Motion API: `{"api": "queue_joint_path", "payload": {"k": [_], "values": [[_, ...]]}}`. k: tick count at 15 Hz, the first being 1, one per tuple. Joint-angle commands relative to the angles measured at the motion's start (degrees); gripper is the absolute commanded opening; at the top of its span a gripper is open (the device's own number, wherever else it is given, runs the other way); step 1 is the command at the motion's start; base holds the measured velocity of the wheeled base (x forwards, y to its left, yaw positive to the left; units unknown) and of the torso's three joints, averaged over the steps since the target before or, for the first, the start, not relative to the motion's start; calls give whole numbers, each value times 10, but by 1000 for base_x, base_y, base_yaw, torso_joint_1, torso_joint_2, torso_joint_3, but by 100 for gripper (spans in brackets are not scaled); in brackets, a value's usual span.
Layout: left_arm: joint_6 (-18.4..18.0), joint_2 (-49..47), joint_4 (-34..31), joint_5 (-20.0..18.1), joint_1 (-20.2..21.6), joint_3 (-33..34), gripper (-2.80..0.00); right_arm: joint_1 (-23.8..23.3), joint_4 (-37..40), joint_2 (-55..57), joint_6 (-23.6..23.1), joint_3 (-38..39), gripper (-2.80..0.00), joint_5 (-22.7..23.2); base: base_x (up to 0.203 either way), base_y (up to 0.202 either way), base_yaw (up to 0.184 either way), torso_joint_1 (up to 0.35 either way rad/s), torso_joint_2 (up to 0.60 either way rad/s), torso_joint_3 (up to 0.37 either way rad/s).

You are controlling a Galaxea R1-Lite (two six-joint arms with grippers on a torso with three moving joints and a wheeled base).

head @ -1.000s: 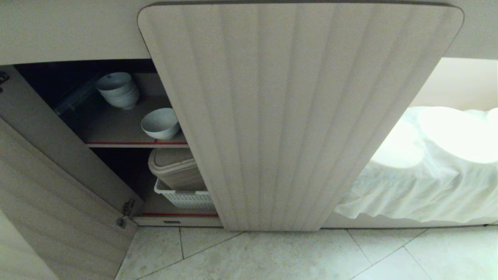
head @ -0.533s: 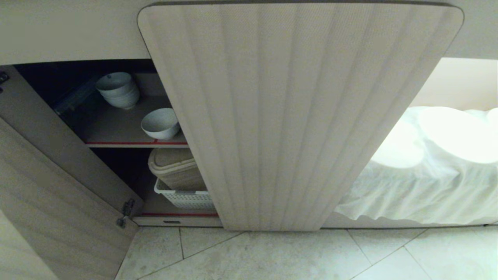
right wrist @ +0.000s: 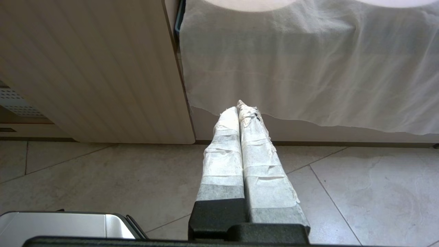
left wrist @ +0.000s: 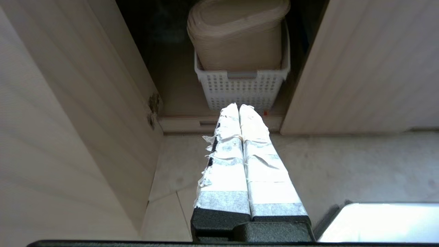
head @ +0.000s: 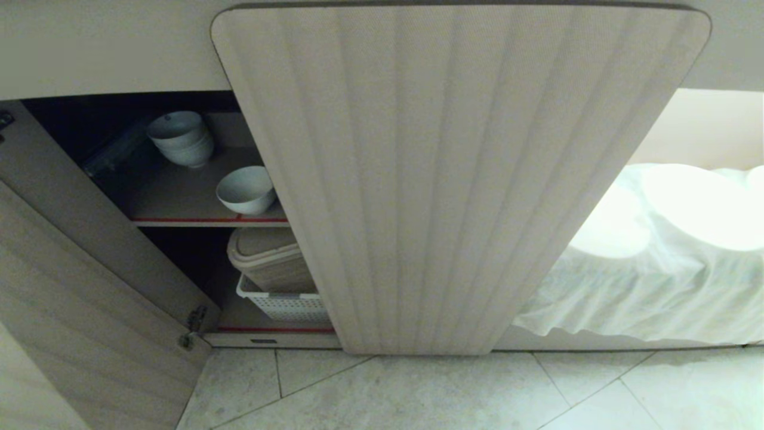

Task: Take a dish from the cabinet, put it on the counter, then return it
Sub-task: Take the bowl from the cabinet

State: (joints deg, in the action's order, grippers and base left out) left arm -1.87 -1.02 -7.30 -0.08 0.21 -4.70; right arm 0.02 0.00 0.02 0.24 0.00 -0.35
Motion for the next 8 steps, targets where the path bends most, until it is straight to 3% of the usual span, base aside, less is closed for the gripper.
{"api": "queue_joint_path", "payload": {"k": [1,8], "values": [[1,-32,-8,-1,0,-18,-280,0,0,0,0,0,-280,0,0,0,0,0,0,0],[25,-138,-10,4,2,-63,-280,0,0,0,0,0,-280,0,0,0,0,0,0,0]]}}
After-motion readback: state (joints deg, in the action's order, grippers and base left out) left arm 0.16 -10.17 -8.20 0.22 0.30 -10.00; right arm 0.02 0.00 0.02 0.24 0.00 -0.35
